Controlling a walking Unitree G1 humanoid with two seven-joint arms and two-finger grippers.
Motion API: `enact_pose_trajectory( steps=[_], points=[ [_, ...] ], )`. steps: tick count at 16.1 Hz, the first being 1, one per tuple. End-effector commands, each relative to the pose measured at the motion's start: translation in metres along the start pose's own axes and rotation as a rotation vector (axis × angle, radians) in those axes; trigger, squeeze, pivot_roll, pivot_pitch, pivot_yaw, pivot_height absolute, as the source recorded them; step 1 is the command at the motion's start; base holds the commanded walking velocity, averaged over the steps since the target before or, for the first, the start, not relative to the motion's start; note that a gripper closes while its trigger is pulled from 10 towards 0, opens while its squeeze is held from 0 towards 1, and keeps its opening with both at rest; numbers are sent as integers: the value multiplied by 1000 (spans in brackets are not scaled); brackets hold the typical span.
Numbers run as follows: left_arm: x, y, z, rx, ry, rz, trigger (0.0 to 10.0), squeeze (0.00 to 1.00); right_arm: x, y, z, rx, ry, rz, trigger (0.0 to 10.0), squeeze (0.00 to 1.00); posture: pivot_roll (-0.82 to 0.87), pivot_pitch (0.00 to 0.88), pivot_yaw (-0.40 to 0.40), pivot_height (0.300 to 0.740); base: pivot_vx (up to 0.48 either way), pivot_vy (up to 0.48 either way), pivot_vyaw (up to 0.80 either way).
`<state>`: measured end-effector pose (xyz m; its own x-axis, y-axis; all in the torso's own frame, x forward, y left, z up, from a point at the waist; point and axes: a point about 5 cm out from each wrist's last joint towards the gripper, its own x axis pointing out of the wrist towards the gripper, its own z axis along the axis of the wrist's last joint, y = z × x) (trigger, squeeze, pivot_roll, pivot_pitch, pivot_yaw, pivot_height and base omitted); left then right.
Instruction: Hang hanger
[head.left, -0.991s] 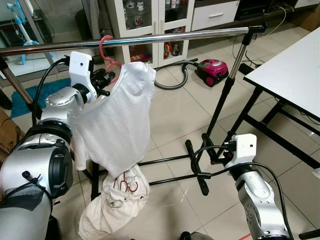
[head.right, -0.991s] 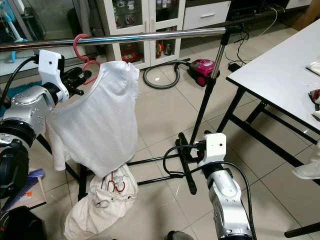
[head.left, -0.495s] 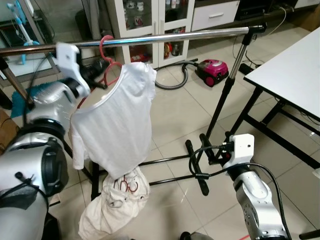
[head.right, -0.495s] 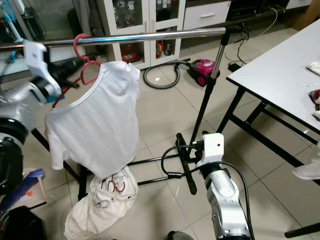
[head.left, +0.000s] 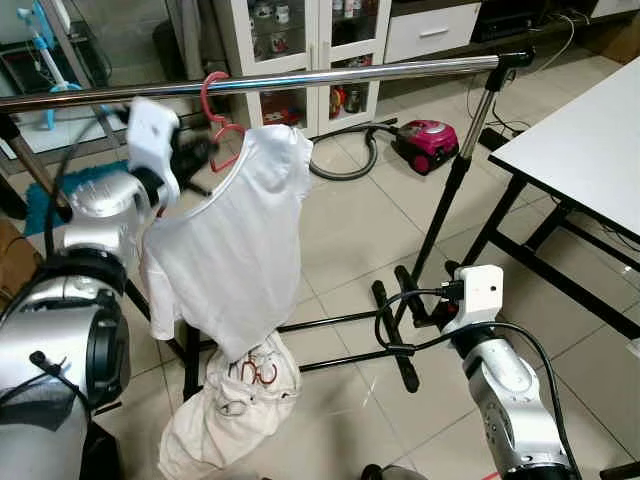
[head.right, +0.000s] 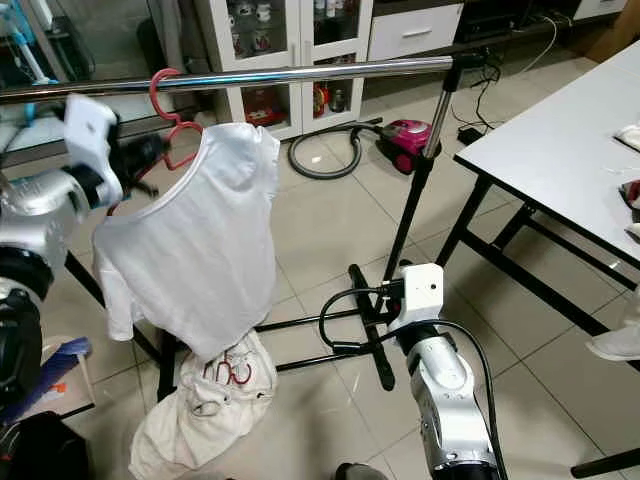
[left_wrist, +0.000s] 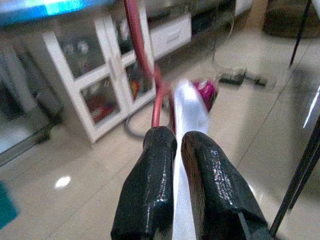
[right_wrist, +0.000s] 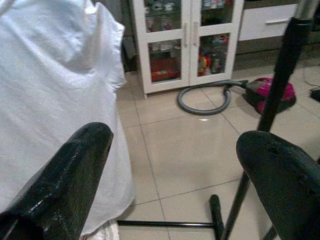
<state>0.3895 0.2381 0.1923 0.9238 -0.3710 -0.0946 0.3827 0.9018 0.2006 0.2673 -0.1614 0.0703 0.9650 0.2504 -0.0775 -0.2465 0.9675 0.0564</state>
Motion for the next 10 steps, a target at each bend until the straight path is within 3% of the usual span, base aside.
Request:
enact_pose_trajectory(
  steps=[1, 4, 10],
  points=[
    [-5, 5, -10, 74, 81, 42, 10000, 1000, -3, -2, 1, 6, 1, 13, 10000, 0, -70, 0, 52, 740, 0, 0, 0],
    [-3, 11, -5, 99, 95, 122, 10000, 1000, -10, -3, 0, -3, 6, 15, 10000, 0, -109, 0, 57, 740, 0, 0, 0],
    [4, 9, 11, 115, 70, 110, 10000, 1000, -23, 1, -3, -4, 30, 51, 10000, 0, -125, 13, 56, 740, 0, 0, 0]
  ],
)
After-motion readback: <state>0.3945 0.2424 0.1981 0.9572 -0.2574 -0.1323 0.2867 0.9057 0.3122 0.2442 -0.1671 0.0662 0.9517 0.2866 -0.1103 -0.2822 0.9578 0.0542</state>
